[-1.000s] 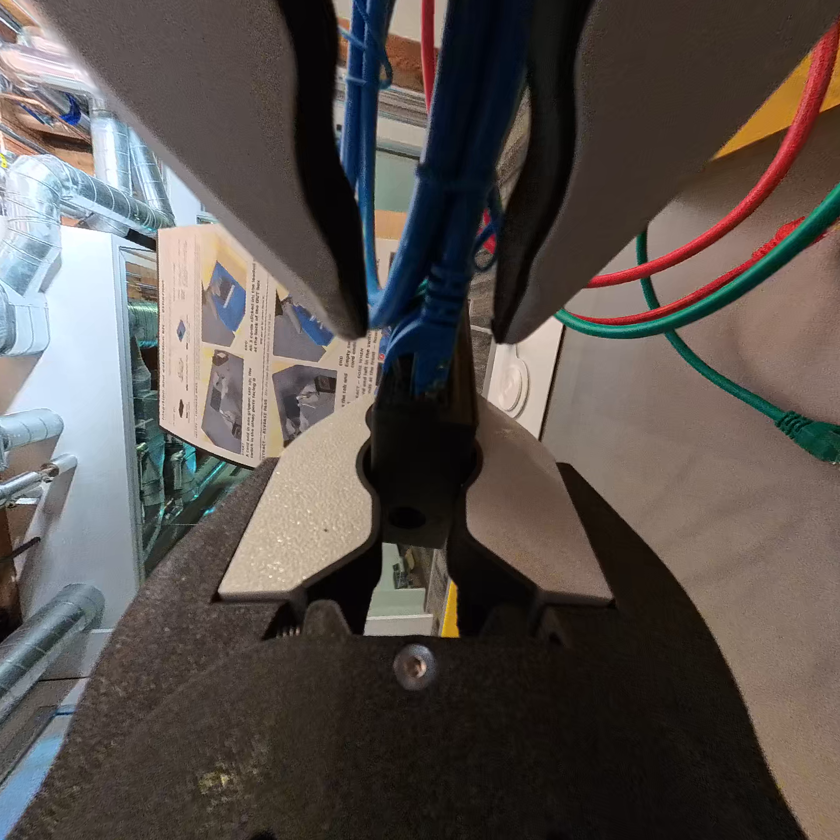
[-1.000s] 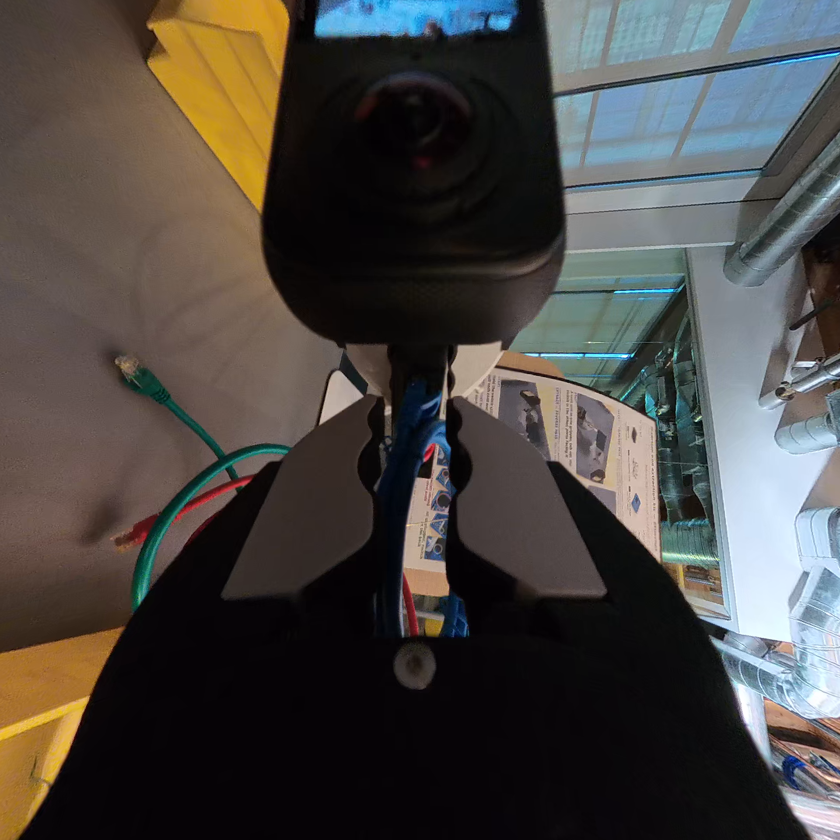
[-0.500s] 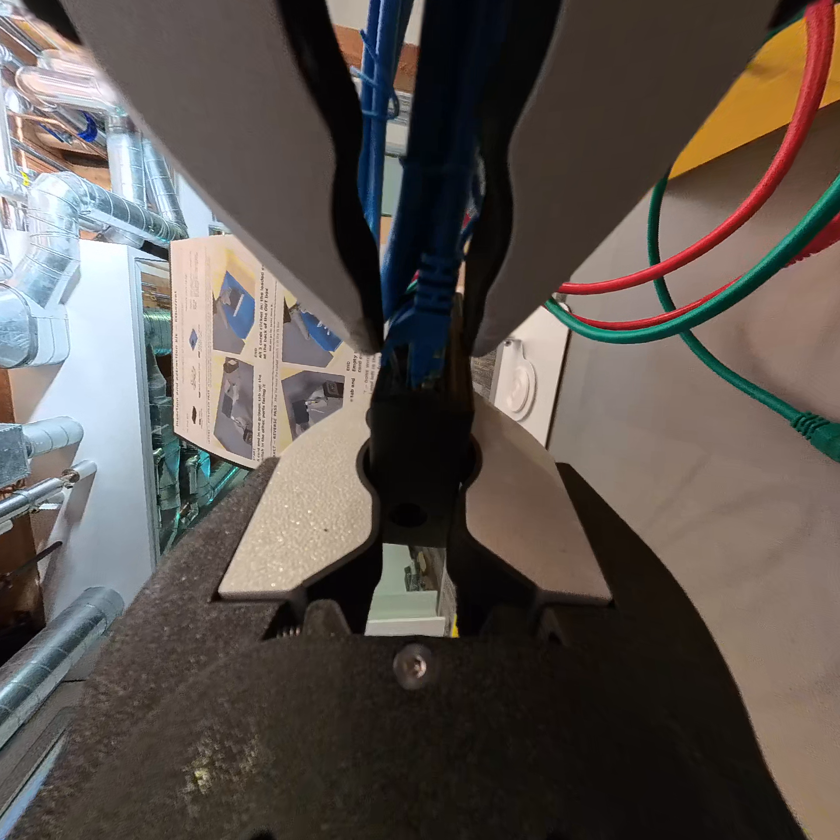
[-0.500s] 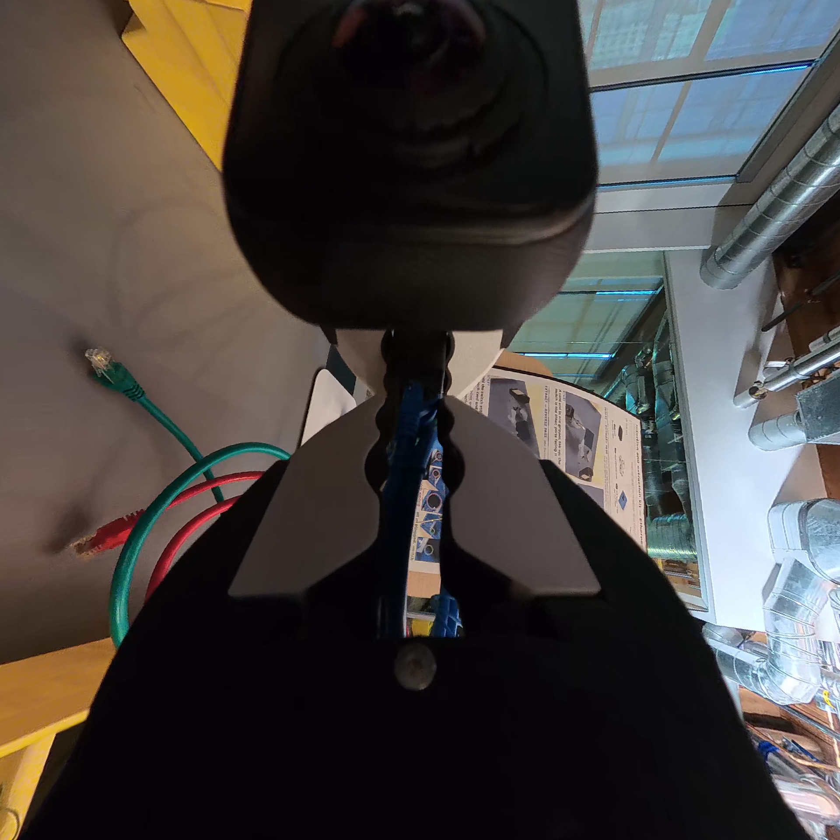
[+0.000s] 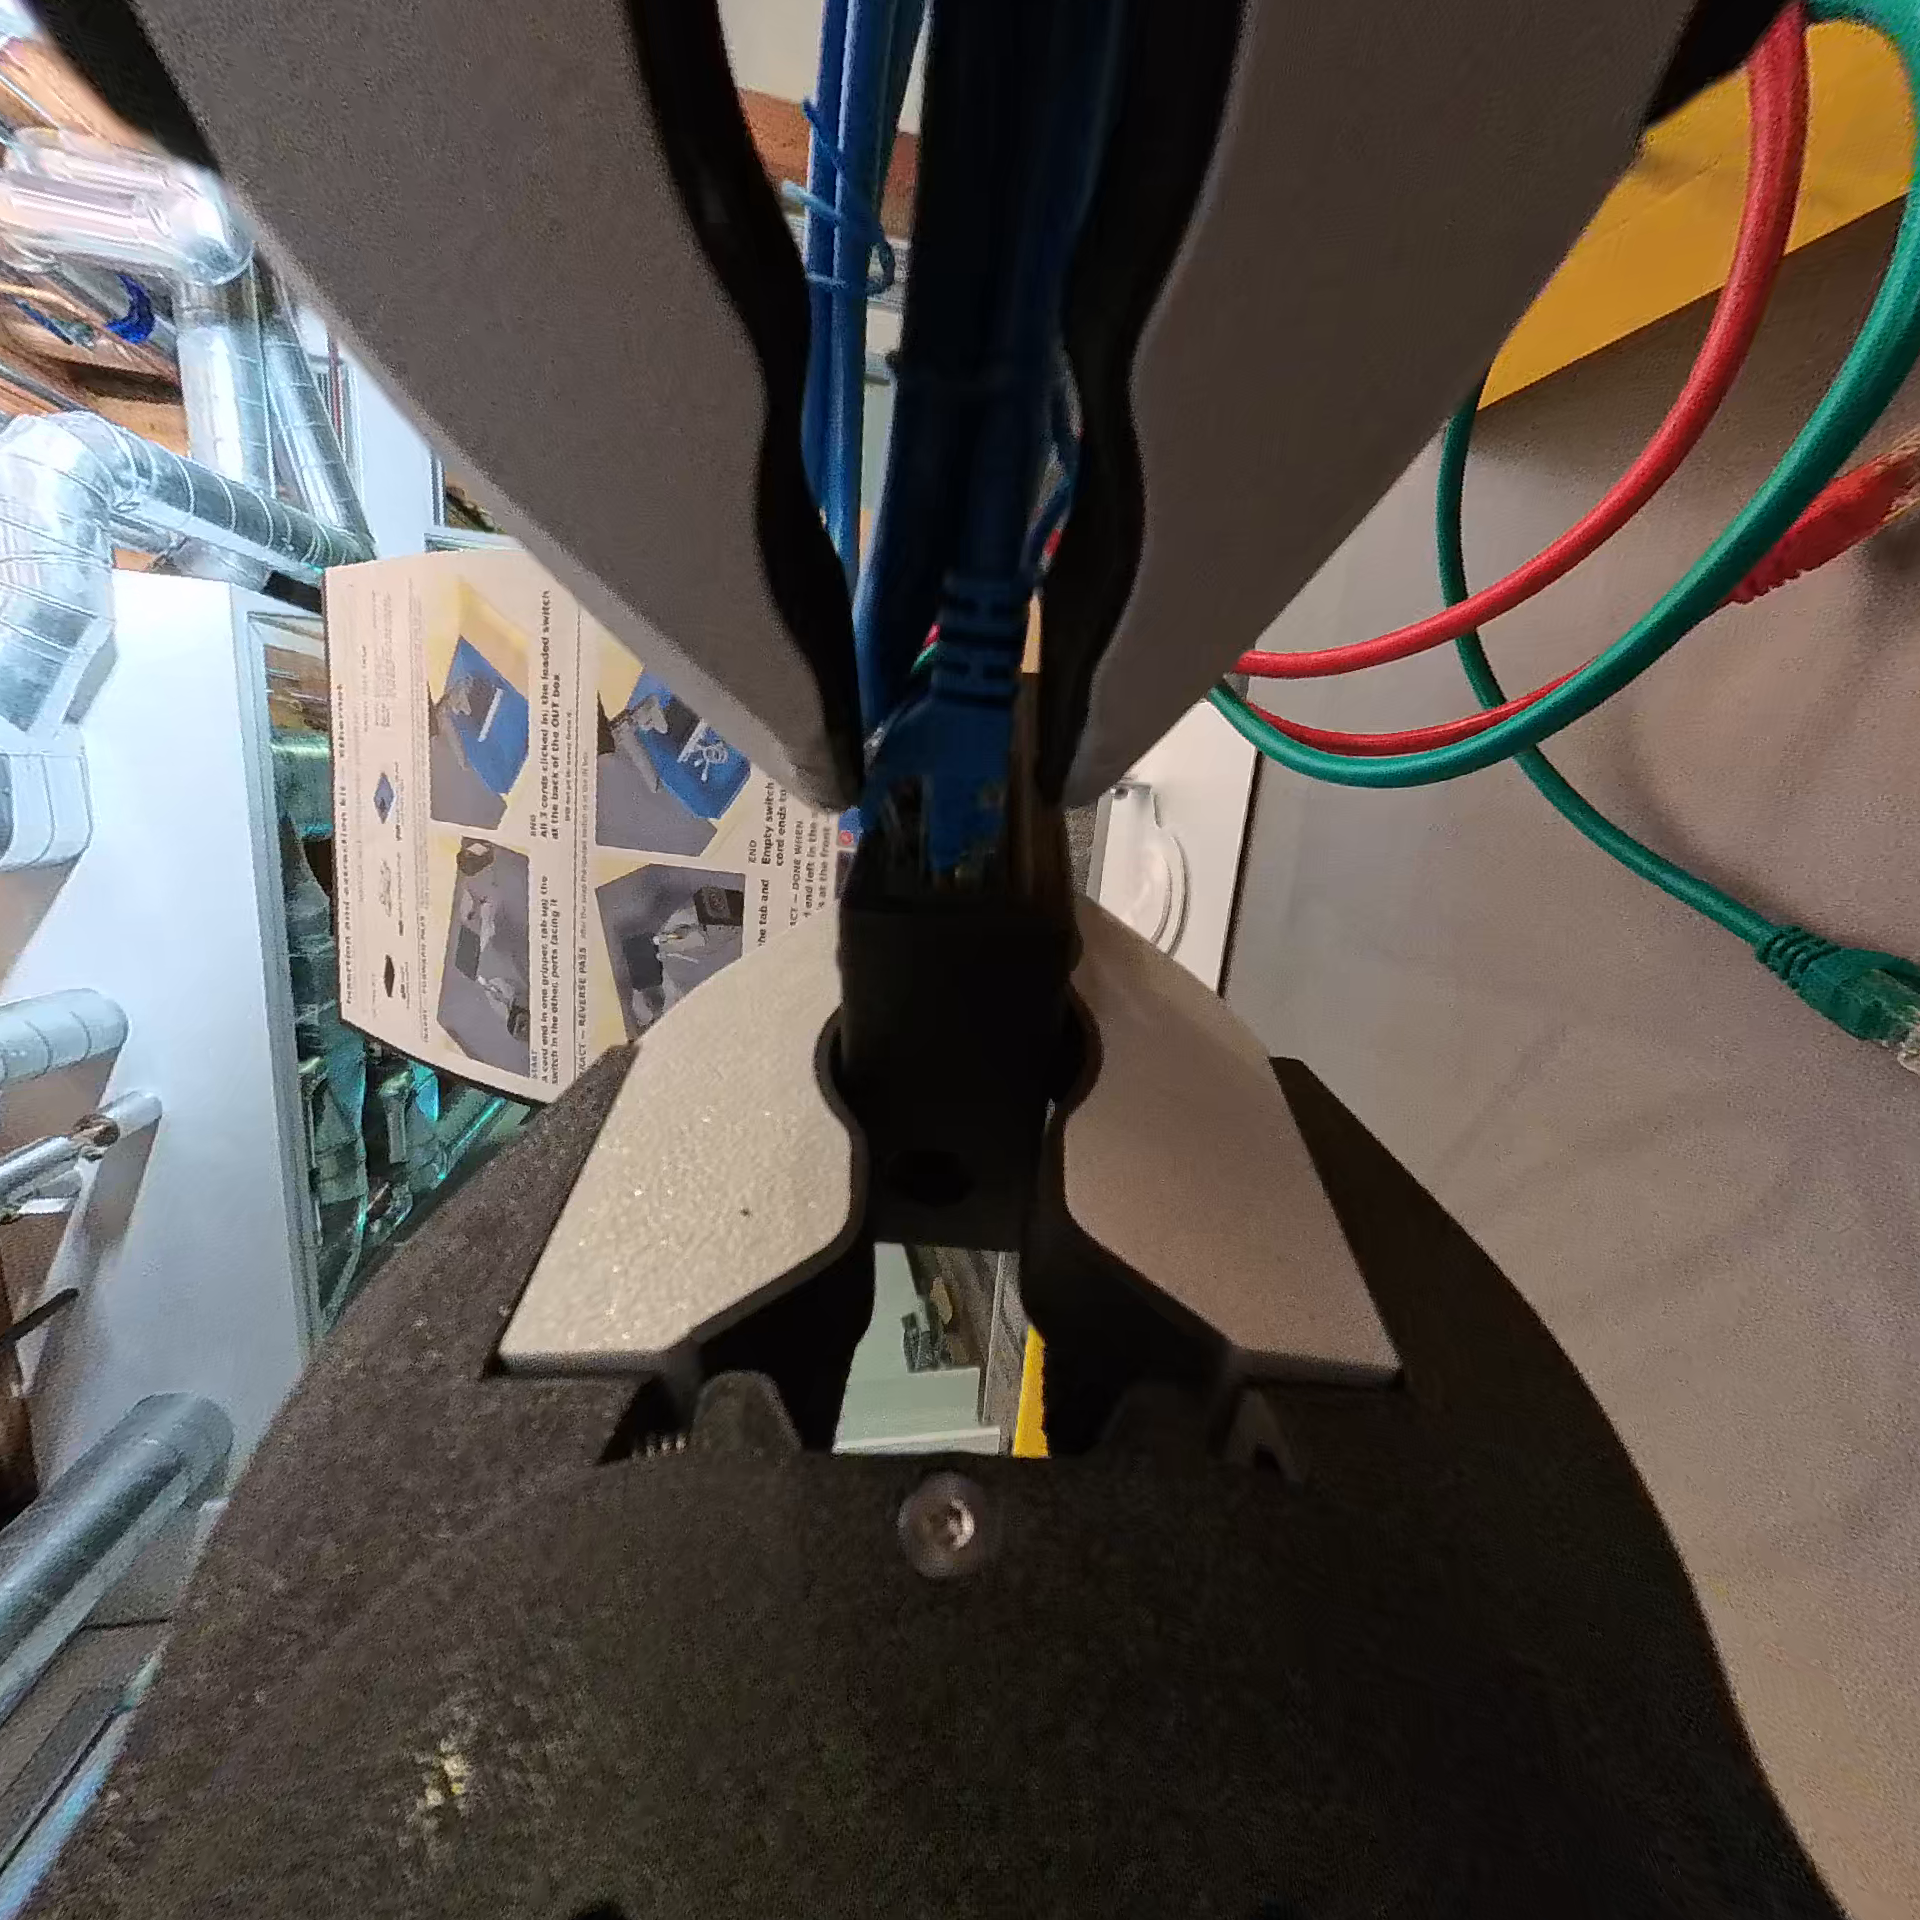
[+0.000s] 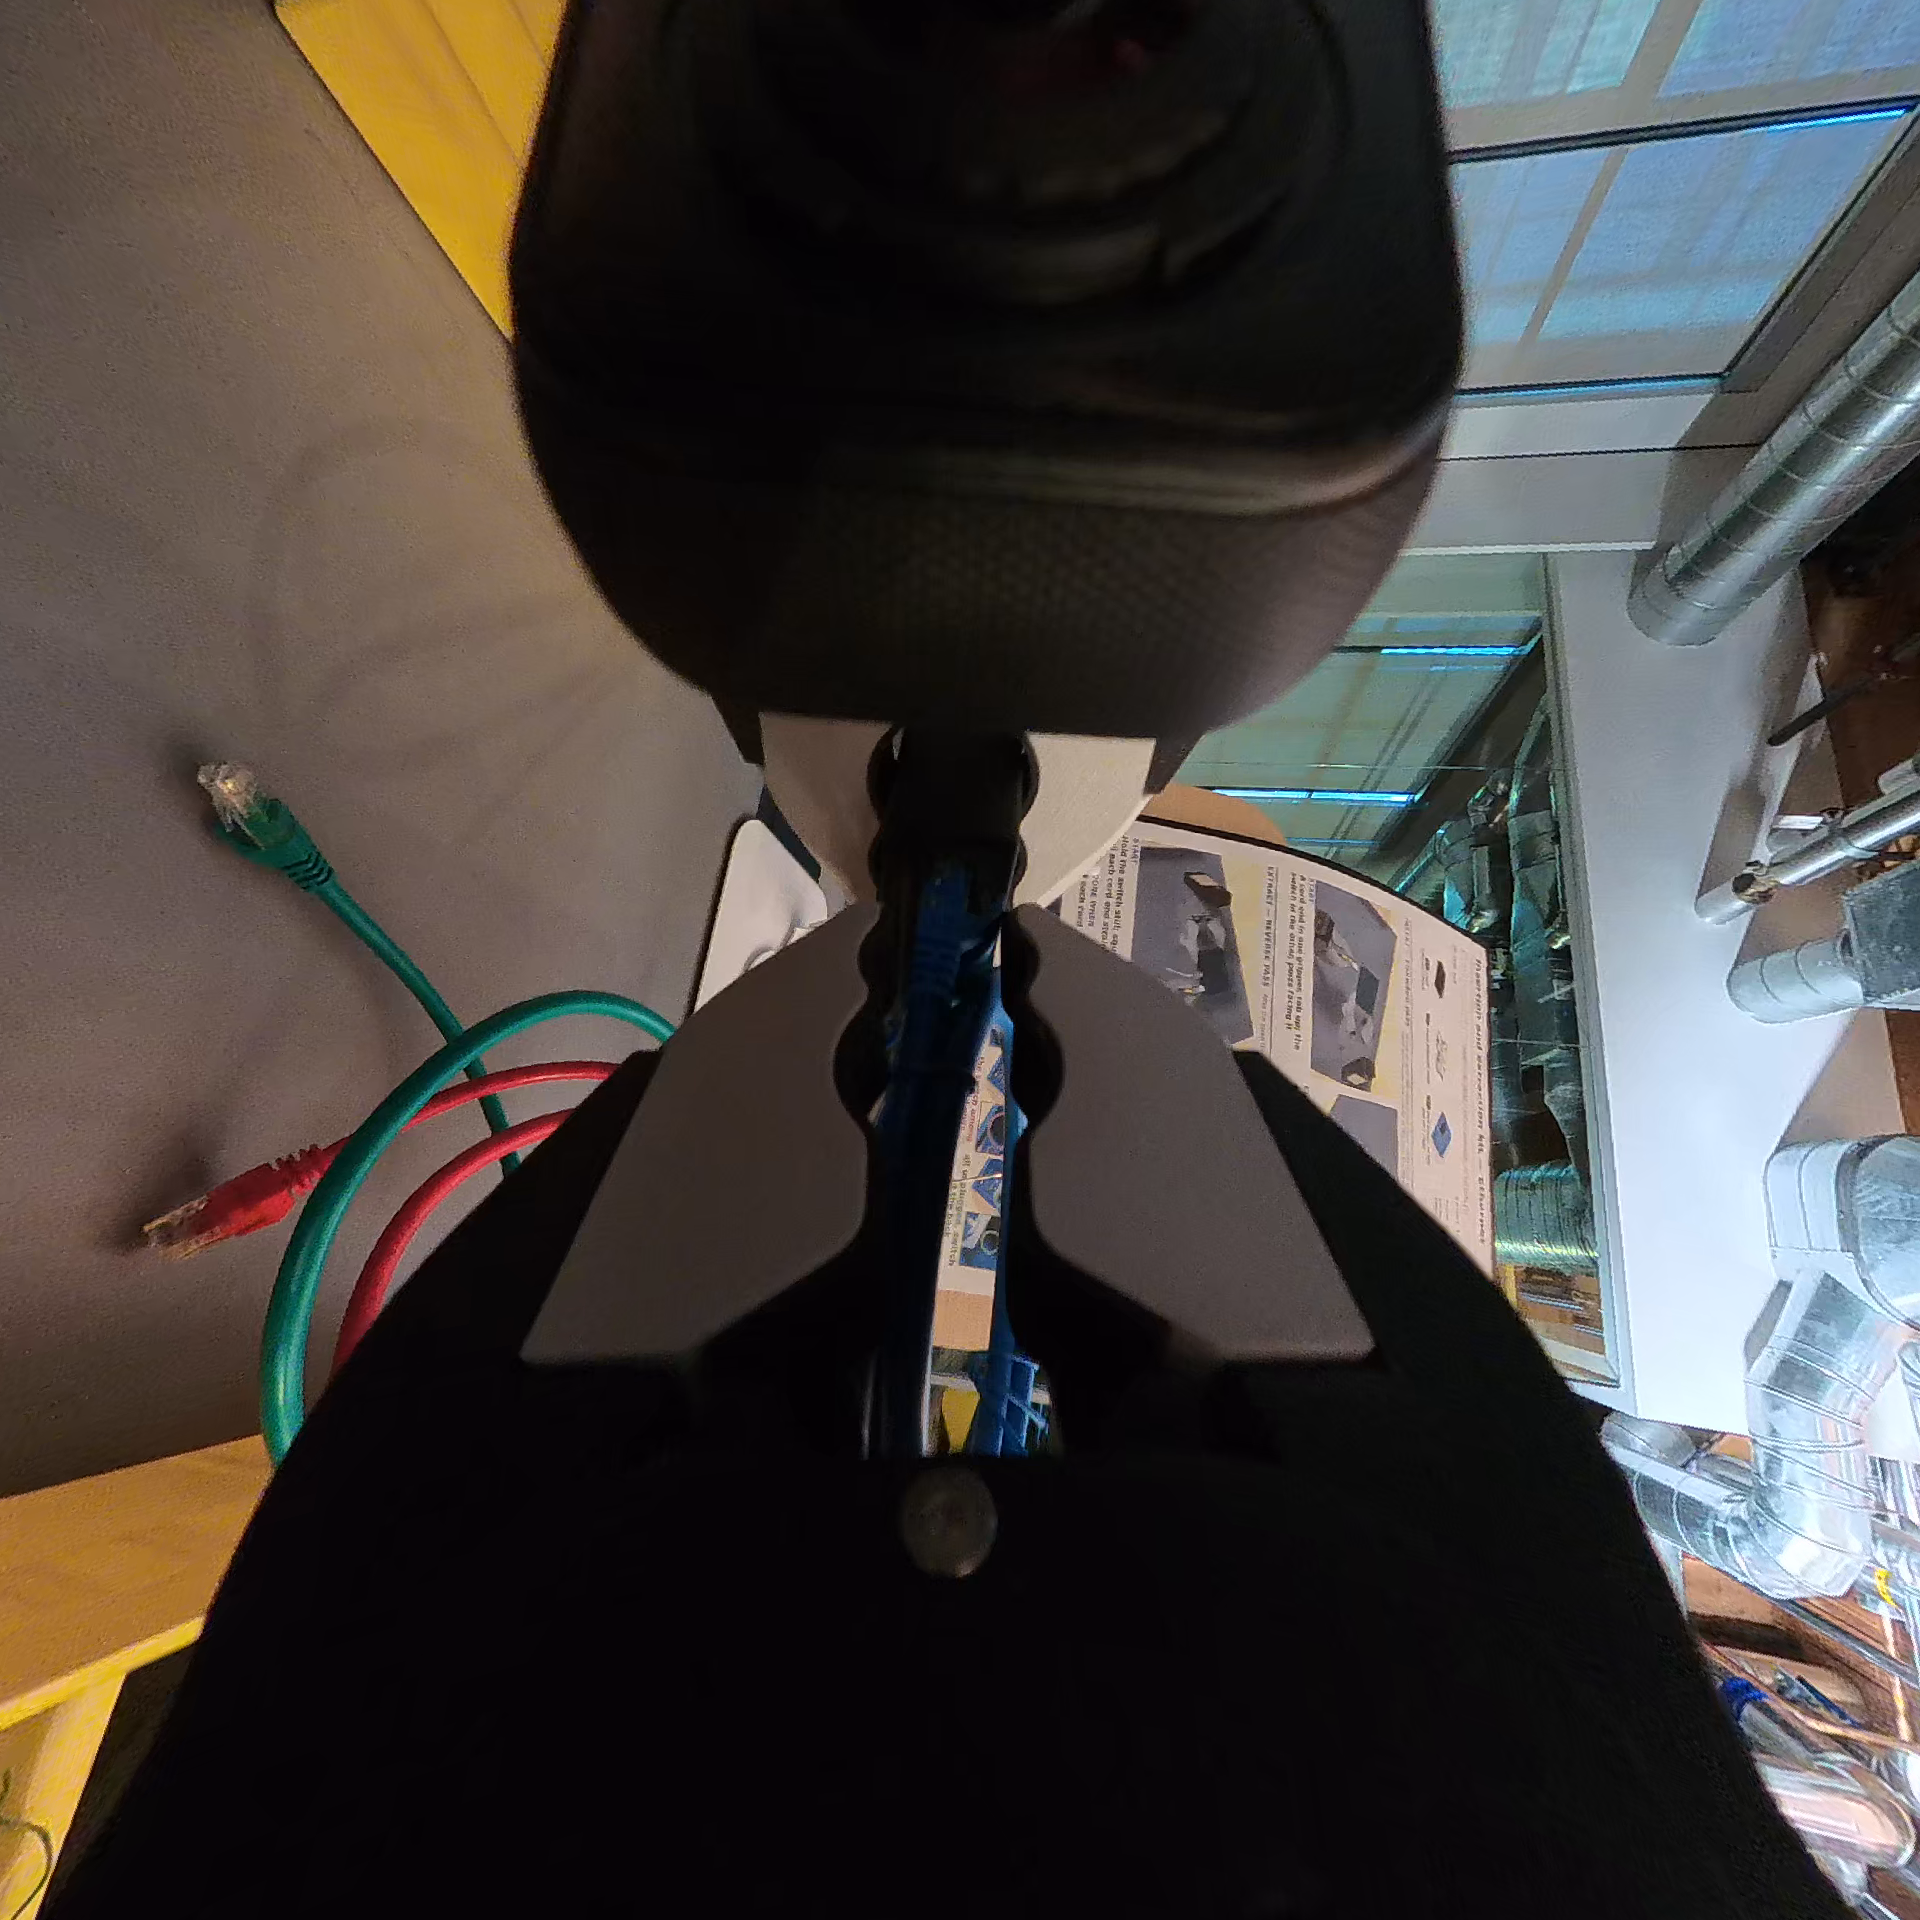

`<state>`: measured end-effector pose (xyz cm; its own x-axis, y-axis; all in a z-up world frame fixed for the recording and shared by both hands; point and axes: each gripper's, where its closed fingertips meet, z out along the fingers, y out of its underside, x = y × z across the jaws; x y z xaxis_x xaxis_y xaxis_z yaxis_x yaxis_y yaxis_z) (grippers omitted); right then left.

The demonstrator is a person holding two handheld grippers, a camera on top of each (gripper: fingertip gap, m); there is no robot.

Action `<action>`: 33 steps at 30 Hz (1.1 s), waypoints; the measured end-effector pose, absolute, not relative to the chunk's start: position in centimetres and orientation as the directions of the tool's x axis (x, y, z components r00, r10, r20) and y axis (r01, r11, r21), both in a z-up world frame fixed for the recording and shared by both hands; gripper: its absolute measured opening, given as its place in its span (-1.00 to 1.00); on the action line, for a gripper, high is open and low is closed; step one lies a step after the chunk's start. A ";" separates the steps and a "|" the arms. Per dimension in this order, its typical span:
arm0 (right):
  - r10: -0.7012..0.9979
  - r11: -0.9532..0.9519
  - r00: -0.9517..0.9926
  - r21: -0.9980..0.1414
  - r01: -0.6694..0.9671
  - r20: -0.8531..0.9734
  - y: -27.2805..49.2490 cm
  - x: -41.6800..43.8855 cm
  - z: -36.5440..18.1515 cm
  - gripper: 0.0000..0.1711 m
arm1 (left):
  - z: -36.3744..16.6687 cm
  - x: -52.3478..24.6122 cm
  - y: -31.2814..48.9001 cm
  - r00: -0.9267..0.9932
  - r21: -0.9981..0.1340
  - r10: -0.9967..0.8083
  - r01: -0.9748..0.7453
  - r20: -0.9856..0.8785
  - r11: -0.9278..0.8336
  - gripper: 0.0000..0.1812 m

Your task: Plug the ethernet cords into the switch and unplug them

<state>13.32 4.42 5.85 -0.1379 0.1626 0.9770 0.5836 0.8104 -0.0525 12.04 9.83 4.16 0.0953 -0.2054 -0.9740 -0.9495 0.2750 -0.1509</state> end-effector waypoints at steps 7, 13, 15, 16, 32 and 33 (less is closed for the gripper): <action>0.174 0.799 -0.156 -0.047 0.599 0.972 4.7 13.4 5.4 -0.76 | 3.5 12.3 10.1 0.106 -0.177 -0.239 -0.937 -0.965 0.301 -0.68; 0.179 0.802 -0.157 -0.052 0.596 0.971 4.7 13.4 5.4 -0.77 | 3.4 12.3 10.0 0.107 -0.182 -0.245 -0.934 -0.964 0.308 -0.68; 0.178 0.801 -0.159 -0.050 0.596 0.971 4.6 13.5 5.4 -0.76 | 3.4 12.4 10.0 0.109 -0.184 -0.244 -0.933 -0.964 0.310 -0.68; 0.179 0.801 -0.160 -0.050 0.597 0.971 4.6 13.5 5.4 -0.77 | 3.4 12.4 10.0 0.109 -0.185 -0.246 -0.932 -0.963 0.311 -0.68; 0.159 0.801 -0.159 -0.033 0.597 0.974 4.6 13.3 5.5 -0.76 | 3.5 12.2 9.9 0.106 -0.179 -0.241 -0.935 -0.965 0.306 -0.68; 0.160 0.801 -0.159 -0.034 0.598 0.974 4.6 13.3 5.5 -0.76 | 3.5 12.2 9.9 0.106 -0.179 -0.242 -0.935 -0.964 0.305 -0.68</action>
